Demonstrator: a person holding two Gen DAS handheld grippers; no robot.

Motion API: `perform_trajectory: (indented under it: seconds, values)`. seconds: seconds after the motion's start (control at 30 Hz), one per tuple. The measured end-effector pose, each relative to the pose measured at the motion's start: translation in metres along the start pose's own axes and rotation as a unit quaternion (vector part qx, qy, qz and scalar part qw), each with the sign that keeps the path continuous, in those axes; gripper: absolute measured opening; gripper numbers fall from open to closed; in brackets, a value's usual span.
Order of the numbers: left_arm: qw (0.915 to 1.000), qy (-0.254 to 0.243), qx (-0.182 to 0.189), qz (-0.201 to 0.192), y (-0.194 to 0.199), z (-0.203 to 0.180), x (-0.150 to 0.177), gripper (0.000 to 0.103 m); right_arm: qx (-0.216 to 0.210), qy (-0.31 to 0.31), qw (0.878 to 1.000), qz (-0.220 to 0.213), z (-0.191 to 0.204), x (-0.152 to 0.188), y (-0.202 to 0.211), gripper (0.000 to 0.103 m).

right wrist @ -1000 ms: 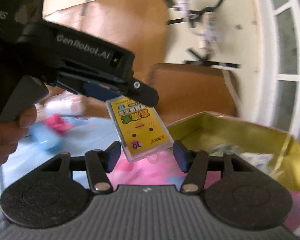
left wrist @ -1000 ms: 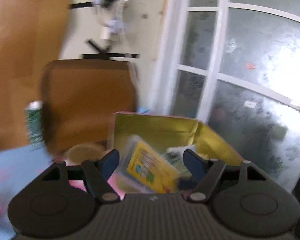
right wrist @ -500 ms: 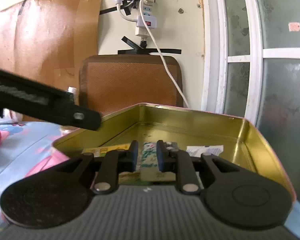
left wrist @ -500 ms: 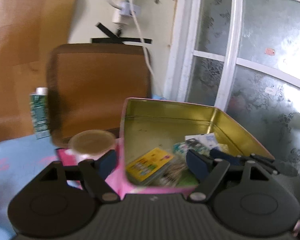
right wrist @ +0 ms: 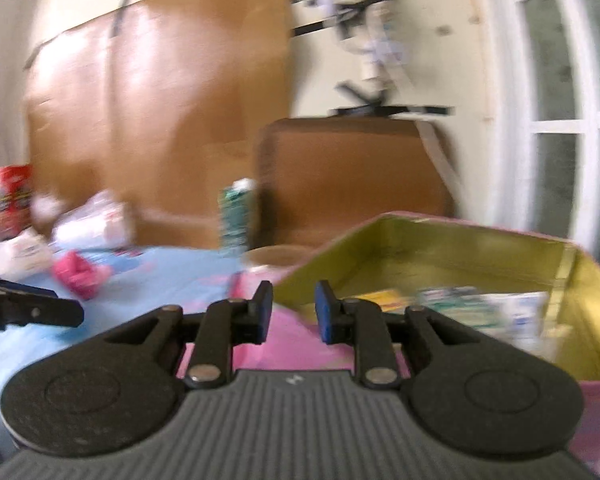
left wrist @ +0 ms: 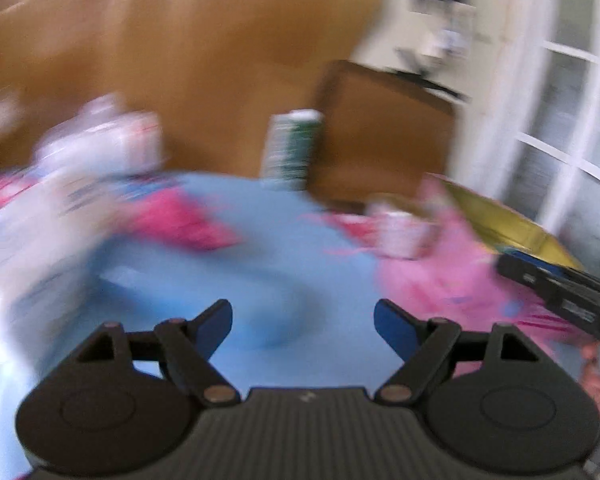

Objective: Organize soft objects
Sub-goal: 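Reach the right tool to the pink fuzzy cloth and grasp it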

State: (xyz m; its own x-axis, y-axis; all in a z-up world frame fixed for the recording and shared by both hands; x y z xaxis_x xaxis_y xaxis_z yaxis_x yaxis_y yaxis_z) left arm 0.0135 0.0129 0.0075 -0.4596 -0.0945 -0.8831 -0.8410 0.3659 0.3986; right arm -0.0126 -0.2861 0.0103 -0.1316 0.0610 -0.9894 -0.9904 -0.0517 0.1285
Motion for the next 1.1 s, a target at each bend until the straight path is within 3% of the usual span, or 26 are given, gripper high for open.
perform_trajectory:
  seconds: [0.13, 0.2, 0.33, 0.43, 0.53, 0.6, 0.67, 0.77, 0.83, 0.93, 1.1]
  values:
    - [0.9959, 0.042, -0.078, -0.012, 0.011, 0.051, 0.009, 0.08, -0.081, -0.003, 0.996, 0.045, 0.041, 0.001, -0.024, 0.029]
    - [0.9946, 0.078, -0.062, -0.028, 0.015, 0.062, 0.007, 0.08, -0.124, -0.007, 0.99, 0.061, 0.064, -0.003, -0.043, 0.034]
    - [0.9948, 0.051, -0.07, -0.052, 0.016, 0.053, 0.005, 0.08, -0.185, -0.015, 0.979, 0.089, 0.116, -0.017, -0.097, 0.053]
    - [0.9944, 0.017, -0.076, -0.072, 0.023, 0.039, 0.006, 0.081, -0.222, -0.04, 0.964, 0.139, 0.154, -0.015, -0.141, 0.055]
    - [0.9941, 0.005, -0.079, -0.075, 0.021, 0.033, 0.008, 0.081, -0.227, -0.073, 0.951, 0.195, 0.177, -0.003, -0.177, 0.055]
    - [0.9942, 0.01, -0.076, -0.076, 0.022, 0.035, 0.009, 0.081, -0.231, -0.083, 0.945, 0.215, 0.186, 0.005, -0.19, 0.047]
    - [0.9943, 0.017, -0.071, -0.078, 0.022, 0.037, 0.009, 0.082, -0.22, -0.09, 0.95, 0.202, 0.183, 0.0, -0.187, 0.043]
    - [0.9946, 0.024, -0.067, -0.076, 0.021, 0.039, 0.009, 0.082, -0.175, -0.065, 0.971, 0.148, 0.163, -0.016, -0.165, 0.043]
    - [0.9947, 0.026, -0.063, -0.078, 0.021, 0.04, 0.01, 0.082, -0.153, -0.051, 0.979, 0.125, 0.143, -0.023, -0.145, 0.043]
    - [0.9959, 0.029, -0.052, -0.069, 0.02, 0.041, 0.01, 0.082, -0.147, -0.016, 0.984, 0.103, 0.111, -0.022, -0.099, 0.043]
    - [0.9976, 0.052, 0.034, -0.03, 0.016, 0.029, 0.008, 0.08, -0.157, 0.049, 0.981, 0.106, 0.082, 0.004, -0.016, 0.044]
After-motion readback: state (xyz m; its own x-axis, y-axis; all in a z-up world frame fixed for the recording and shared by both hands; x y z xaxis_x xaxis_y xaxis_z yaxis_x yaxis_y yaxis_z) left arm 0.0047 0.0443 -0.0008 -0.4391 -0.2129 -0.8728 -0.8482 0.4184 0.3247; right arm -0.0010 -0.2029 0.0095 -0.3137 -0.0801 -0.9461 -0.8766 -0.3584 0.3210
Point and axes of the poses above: each gripper's, at about its wrist camera, not at the fingertips, and y roughly against the way its jaws point, z to its left, x to its underside, the point moved 3 cm from there along -y, roughly the way its jaws point, and after that the axes turned 7 degrees about -z, right-handed, at the moved point
